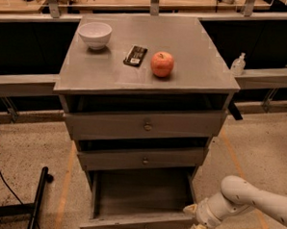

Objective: Close bottom drawer

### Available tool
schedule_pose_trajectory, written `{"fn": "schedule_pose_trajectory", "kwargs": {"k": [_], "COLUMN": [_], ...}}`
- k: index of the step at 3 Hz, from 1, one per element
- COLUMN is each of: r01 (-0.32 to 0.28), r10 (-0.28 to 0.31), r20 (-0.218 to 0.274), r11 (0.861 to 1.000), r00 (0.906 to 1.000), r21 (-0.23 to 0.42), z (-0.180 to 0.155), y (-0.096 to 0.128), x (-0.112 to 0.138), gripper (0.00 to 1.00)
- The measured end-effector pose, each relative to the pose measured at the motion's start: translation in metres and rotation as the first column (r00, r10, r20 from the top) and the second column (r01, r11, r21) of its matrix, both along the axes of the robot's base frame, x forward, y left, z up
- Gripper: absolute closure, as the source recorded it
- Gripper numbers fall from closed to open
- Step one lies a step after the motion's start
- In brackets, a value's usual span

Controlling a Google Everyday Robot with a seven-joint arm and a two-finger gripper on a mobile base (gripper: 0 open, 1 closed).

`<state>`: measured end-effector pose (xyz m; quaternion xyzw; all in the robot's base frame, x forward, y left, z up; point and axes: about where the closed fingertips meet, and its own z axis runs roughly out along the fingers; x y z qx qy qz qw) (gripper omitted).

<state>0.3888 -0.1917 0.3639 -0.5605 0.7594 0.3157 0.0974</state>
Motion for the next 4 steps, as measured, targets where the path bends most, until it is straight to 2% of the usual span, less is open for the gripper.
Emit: {"fn": "schedule_pose_trajectory", "kwargs": {"k": [1, 3, 4], "r01": [-0.003, -0.006, 0.026], "r10": [0.003, 0.006, -0.027], "r20": [-0.004, -0.01, 0.024], "r11": [1.0, 1.0, 0.999], "r00": [1.0, 0.9999, 0.9993], "r21": [0.002, 0.006, 0.034], "z": [-0.001, -0.003, -0.03], "y": [0.002, 0.004, -0.004], "x": [-0.002, -0.004, 0.007], "gripper": [0.46, 0.93, 1.0]}}
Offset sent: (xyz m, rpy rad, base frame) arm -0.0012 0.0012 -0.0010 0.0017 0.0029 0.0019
